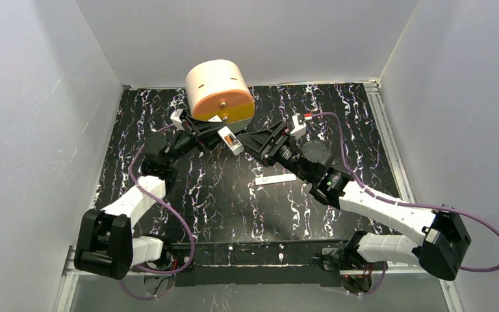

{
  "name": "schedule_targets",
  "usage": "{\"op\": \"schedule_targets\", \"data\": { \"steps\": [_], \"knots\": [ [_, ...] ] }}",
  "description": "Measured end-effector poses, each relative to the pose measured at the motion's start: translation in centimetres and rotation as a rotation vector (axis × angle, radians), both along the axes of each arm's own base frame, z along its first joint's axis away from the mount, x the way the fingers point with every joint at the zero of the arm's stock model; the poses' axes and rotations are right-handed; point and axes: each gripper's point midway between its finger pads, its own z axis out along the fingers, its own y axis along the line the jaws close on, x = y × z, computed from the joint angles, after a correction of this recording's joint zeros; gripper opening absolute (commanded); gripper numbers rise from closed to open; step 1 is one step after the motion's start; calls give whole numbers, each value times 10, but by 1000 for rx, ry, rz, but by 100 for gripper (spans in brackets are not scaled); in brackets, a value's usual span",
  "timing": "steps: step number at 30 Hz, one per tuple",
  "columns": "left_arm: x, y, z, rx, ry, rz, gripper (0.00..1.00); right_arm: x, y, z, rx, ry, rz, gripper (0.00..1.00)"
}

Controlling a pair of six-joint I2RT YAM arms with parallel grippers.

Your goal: Load the batteries into the remote control

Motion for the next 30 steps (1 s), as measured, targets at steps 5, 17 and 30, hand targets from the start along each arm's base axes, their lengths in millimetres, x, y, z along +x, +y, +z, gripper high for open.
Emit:
{"op": "schedule_targets", "data": {
  "steps": [5, 17, 30],
  "knots": [
    [-1, 0, 0, 2, -5, 0, 0, -3, 1, 4, 4, -20, 17, 93],
    [-3, 0, 4, 2, -19, -2, 0, -7, 14, 2, 30, -28, 79, 81],
    [-6, -1, 2, 15, -32, -11, 0, -5, 19, 0, 55, -1, 88, 61]
  ]
}}
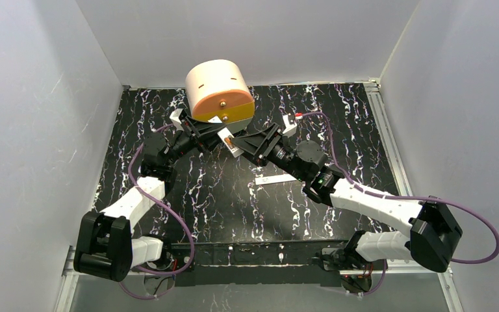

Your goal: Load the batteries into the remote control

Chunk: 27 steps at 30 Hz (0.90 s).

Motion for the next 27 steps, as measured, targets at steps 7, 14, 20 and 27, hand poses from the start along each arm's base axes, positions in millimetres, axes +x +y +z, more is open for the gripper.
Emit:
{"op": "schedule_targets", "data": {
  "steps": [7, 14, 20, 27],
  "knots": [
    [-4, -2, -2, 17, -21, -16, 0, 0, 2, 0, 13, 10, 5, 54],
    [-7, -4, -2, 36, -49, -27, 0, 1, 4, -5, 9, 33, 12, 41],
    [-7, -3, -2, 52, -80, -19, 0, 1, 5, -8, 0, 42, 15, 49],
    [-15, -8, 11, 88, -187, -56, 0, 3, 4, -19, -53, 39, 0, 86]
  ]
}}
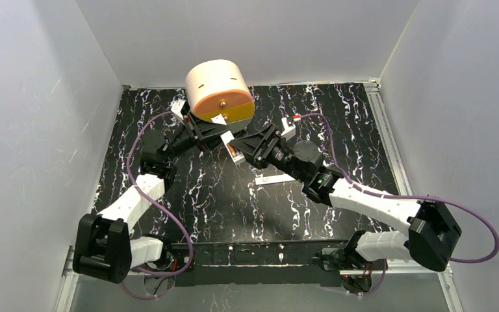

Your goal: Load the batteries into the remote control

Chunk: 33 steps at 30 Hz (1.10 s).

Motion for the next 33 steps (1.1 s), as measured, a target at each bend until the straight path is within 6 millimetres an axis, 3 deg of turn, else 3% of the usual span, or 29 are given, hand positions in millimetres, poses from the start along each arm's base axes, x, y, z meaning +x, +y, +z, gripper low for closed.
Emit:
{"op": "schedule_targets", "data": {
  "steps": [4, 9, 20, 25, 27, 29, 30, 33],
  "knots": [
    [-5, -3, 9, 30, -91, -23, 0, -4, -6, 6, -12, -53, -1, 84],
    [-10, -5, 7, 65, -149, -47, 0, -15, -6, 19, 9, -132, 59, 77],
    [-13, -6, 6, 95, -203, -59, 0, -29, 0, 12, -28, -200, 154, 34],
    [-13, -6, 5, 103, -216, -58, 0, -27, 2, 6, -38, -185, 158, 30],
    [-13, -6, 5, 105, -219, -58, 0, -27, 2, 6, -40, -187, 160, 42],
    [-13, -6, 4, 109, -221, -58, 0, -27, 2, 5, -47, -189, 161, 77],
    [-12, -6, 3, 111, -215, -58, 0, -27, 2, 4, -58, -191, 163, 85],
    [-11, -6, -2, 124, -202, -54, 0, -24, 2, -4, -113, -203, 155, 94]
  ]
}}
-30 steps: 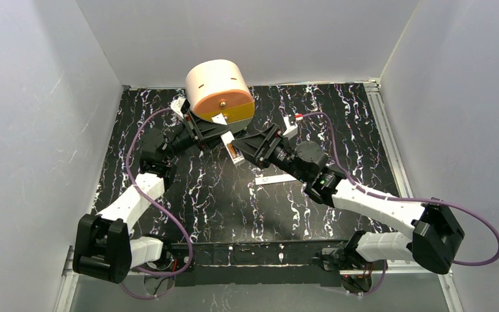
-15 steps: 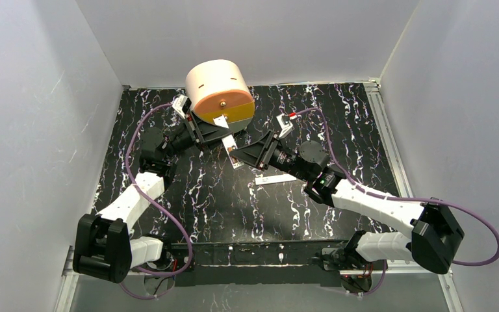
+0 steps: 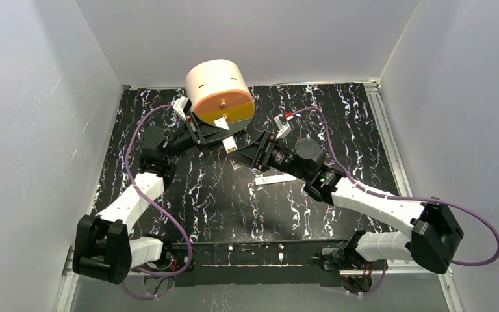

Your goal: Load the batteries into the remote control

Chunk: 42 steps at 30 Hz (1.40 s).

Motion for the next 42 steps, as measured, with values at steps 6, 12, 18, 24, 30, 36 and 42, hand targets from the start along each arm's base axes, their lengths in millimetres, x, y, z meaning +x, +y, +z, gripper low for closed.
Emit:
{"op": "schedule_targets", "data": {
  "steps": [6, 12, 18, 24, 30, 36, 42],
  "knots": [
    [2, 3, -13, 68, 12, 57, 0, 4, -8, -10, -193, -108, -20, 95],
    [3, 12, -21, 129, 7, 155, 0, 12, -10, 30, -379, -391, 12, 92],
    [9, 19, -42, 171, 59, 228, 0, 27, 6, 5, -611, -486, 39, 90],
    [13, 22, -54, 192, 98, 257, 0, 26, 15, -46, -830, -509, 99, 85],
    [14, 22, -57, 197, 103, 261, 2, 27, 26, -53, -902, -551, 116, 65],
    [12, 24, -60, 211, 107, 272, 6, 31, 26, -48, -915, -580, 96, 47],
    [15, 31, -62, 233, 99, 317, 16, 34, 32, -50, -938, -588, 102, 26]
  ]
}}
